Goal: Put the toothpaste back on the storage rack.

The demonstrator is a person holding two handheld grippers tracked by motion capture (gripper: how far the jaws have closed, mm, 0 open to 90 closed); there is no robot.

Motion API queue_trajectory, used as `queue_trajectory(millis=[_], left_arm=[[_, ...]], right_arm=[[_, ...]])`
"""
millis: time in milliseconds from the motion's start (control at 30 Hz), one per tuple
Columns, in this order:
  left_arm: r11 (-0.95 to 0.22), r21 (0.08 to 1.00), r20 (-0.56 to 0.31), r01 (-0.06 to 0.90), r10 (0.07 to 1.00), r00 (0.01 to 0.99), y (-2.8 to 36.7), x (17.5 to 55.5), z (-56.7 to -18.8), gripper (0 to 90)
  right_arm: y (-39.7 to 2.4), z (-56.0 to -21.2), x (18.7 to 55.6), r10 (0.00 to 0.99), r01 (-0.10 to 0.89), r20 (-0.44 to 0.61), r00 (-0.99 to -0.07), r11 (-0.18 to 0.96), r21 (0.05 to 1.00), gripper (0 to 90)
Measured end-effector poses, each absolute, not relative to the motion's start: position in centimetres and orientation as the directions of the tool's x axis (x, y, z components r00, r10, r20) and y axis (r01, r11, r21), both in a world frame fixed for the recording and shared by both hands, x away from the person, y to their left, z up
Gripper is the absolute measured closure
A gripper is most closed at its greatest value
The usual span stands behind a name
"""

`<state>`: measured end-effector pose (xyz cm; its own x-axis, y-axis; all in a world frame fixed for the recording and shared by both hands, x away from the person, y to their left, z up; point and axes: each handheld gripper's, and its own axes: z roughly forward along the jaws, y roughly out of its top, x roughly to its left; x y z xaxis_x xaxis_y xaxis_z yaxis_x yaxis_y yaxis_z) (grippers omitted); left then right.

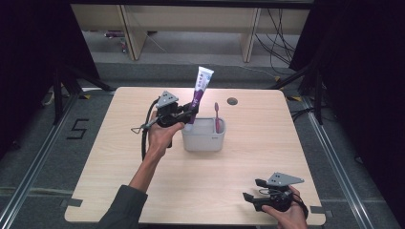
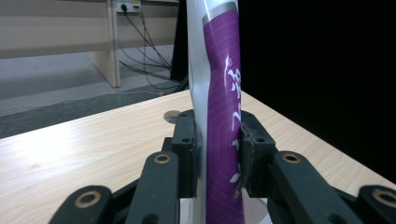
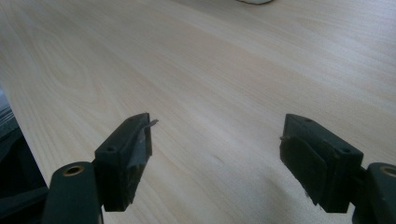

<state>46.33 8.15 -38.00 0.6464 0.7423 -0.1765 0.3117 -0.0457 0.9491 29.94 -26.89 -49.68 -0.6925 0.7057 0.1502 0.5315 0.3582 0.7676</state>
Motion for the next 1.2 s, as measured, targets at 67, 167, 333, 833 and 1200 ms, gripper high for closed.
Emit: queue_trajectory(millis=[67,167,333,833,1200], left_arm=[[-0.046,0.951,-0.174,0.305,0.737,0.654,7.8,46.5,-38.3,71.3],[-0.042,0.953,-0.176,0.299,0.728,0.663,7.1,46.7,-38.7,71.3],[-0.043,0.958,-0.167,0.283,0.719,0.675,6.3,47.1,-39.4,71.3],[-0.039,0.966,-0.151,0.256,0.716,0.681,5.0,48.1,-41.8,71.0],[-0.061,0.963,-0.138,0.261,0.721,0.679,4.7,48.4,-43.2,70.8]], right_arm=[[-26.9,-49.7,29.9,0.705,0.531,0.151,-0.693,0.358,0.768,25.8],[-26.8,-49.7,29.9,0.701,0.538,0.166,-0.693,0.351,0.766,25.8],[-26.9,-49.6,29.9,0.704,0.531,0.149,-0.694,0.361,0.767,25.8],[-26.9,-49.6,29.9,0.701,0.547,0.174,-0.691,0.350,0.760,25.8],[-26.9,-49.7,29.9,0.702,0.527,0.153,-0.696,0.355,0.772,25.8]])
